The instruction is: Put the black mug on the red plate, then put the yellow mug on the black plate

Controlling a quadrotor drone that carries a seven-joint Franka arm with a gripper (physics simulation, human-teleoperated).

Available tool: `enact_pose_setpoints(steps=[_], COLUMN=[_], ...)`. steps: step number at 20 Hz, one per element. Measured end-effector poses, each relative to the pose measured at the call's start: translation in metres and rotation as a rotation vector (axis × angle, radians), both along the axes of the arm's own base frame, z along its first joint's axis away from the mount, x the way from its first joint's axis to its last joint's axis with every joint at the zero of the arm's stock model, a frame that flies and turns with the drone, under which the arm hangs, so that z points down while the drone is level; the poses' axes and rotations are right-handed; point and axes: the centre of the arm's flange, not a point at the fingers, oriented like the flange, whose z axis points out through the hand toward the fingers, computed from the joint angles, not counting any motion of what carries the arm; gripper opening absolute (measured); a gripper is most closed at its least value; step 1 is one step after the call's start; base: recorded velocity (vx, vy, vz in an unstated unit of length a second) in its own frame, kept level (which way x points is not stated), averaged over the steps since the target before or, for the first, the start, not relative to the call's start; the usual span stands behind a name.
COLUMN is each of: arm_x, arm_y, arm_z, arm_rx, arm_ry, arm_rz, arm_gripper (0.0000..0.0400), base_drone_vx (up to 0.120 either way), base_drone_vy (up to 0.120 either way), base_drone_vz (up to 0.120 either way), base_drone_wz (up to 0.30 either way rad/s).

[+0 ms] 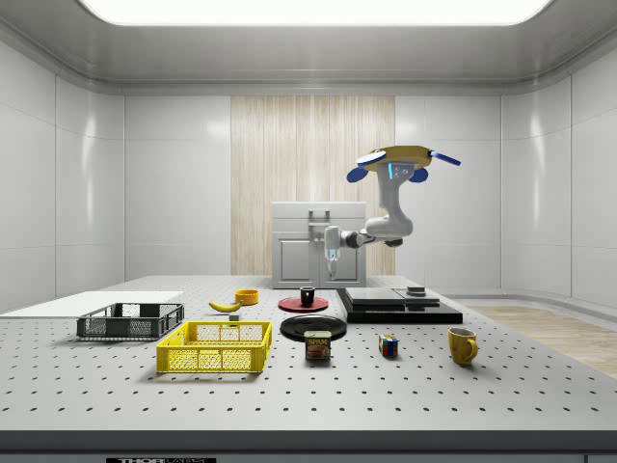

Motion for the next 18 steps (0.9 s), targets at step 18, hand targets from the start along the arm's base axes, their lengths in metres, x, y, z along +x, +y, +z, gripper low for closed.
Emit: enact_pose_setpoints(steps=[18], arm_x=[0.0], arm_y=[0.0], arm_z=[0.0], arm_rx=[0.0], arm_ry=[0.0], arm_rz=[0.0], arm_gripper=[0.04], base_drone_vx=[-0.12], base_drone_vy=[0.12], base_drone_vz=[0.0], base_drone_wz=[0.0])
